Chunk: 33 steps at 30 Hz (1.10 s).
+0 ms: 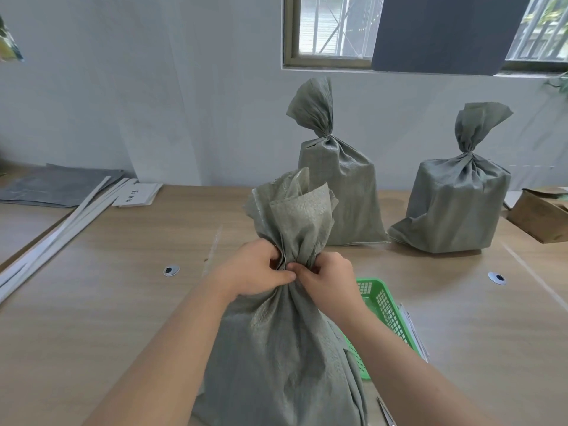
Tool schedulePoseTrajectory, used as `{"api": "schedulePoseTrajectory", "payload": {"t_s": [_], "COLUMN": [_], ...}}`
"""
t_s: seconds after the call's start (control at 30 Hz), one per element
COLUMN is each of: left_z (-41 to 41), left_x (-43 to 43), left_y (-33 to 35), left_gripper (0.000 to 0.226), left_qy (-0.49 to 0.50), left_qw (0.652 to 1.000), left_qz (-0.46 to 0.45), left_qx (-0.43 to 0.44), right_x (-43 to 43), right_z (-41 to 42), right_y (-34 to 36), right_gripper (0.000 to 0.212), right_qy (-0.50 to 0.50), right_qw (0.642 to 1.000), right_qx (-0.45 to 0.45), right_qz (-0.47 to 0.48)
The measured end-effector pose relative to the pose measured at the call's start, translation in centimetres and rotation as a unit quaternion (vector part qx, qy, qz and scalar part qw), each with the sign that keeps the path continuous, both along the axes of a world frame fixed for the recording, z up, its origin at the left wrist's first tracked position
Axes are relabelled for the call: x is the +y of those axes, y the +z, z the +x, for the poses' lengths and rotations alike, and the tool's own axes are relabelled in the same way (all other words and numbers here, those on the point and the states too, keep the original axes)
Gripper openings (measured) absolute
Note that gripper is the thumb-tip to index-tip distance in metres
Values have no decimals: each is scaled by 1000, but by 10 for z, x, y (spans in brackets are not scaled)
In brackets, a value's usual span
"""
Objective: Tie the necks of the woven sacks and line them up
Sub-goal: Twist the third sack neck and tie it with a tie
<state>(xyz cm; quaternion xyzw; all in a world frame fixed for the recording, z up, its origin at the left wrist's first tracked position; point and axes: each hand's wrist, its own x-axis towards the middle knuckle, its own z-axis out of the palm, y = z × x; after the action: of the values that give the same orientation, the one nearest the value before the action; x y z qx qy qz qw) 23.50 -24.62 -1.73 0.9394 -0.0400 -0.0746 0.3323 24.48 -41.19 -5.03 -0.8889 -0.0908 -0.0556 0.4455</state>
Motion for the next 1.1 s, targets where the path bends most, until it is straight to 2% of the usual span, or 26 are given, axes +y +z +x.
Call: {"api": "schedulePoseTrajectory", "payload": {"t_s": [0.13, 0.33, 0.43, 0.57, 0.67, 0.77, 0.97, 1.1], "left_z": [0, -1, 1, -1, -2, -3, 1, 0], "left_x": [0, -6, -5, -10, -10, -7, -8, -13], "left_y": [3, 7, 13, 17, 22, 27, 22, 11], "left_gripper": [30, 27, 26, 21, 16, 19, 16, 9], "left_qy": [18, 74, 80, 74, 48, 23, 24, 1], "left_qw": [1000, 996, 993, 989, 976, 964, 963, 960], "left_qz": [-13, -58, -91, -121, -182, -221, -223, -207], "left_qx": [6, -5, 7, 45, 105, 146, 148, 187], "right_x": [3, -4, -6, -5, -5, -5, -3, -7], "right_z": [1, 7, 9, 7, 8, 12, 14, 10], "right_y": [-2, -5, -4, -1, -5, -8, -8, -5], "right_gripper": [49, 15, 21, 13, 7, 9, 5, 20], "right_qy": [15, 110, 145, 125, 87, 79, 96, 147], "right_qw": [999, 991, 986, 989, 992, 992, 990, 984], "right_qx": [5, 46, 56, 23, 2, -5, -9, -4], "right_qz": [-44, -65, -64, -78, -96, -95, -105, -100]}}
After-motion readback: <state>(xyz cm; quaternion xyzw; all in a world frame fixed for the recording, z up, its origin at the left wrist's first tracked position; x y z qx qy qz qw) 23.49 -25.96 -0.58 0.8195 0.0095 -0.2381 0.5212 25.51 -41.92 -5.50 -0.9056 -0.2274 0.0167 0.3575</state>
